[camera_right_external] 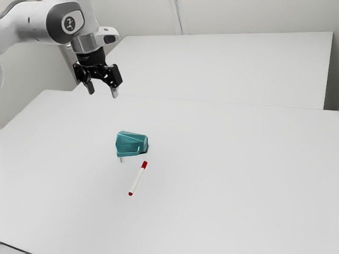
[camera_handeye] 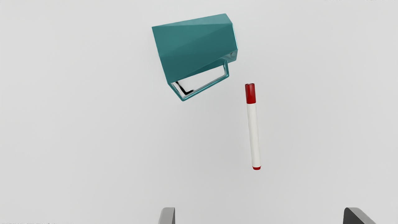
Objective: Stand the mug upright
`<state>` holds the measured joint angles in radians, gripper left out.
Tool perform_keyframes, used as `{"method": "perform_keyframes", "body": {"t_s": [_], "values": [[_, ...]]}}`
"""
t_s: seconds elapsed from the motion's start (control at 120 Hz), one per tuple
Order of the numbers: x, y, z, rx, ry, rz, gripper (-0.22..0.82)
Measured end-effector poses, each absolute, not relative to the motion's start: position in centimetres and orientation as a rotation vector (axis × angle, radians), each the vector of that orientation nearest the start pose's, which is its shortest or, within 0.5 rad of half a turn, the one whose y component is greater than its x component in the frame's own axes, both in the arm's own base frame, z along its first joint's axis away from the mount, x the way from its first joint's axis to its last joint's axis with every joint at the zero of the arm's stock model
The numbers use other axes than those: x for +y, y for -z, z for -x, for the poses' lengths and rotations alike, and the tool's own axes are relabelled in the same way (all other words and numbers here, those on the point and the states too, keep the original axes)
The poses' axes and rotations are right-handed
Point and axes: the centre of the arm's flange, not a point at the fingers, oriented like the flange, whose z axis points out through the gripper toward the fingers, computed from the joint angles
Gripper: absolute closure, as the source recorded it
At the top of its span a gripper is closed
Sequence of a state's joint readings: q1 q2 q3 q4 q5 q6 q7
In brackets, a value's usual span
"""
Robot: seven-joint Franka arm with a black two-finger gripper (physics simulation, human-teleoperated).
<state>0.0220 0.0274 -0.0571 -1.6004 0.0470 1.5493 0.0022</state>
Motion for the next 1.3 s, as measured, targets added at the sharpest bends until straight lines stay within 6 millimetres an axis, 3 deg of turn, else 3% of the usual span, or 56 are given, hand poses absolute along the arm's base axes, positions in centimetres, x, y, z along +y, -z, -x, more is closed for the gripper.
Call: {"method": "perform_keyframes", "body": {"t_s": [0.25, 0.525, 0.6, 0.683, 0.817, 1.1, 1.3], "values": [[-1.3, -59.3, -55.7, 0.017, -0.123, 3.090, 0.02], [-0.8, -57.7, -54.2, -0.029, -0.088, 3.124, 0.02], [0.8, -56.8, -54.0, -0.080, -0.069, 3.163, 0.02], [3.9, -55.3, -53.7, -0.178, -0.044, 3.214, 0.02], [7.9, -51.0, -53.0, -0.310, -0.032, 3.307, 0.02], [12.0, -47.3, -52.4, -0.414, 0.183, 3.540, 0.02], [12.8, -43.5, -51.4, -0.454, 0.339, 3.698, 0.02]]}}
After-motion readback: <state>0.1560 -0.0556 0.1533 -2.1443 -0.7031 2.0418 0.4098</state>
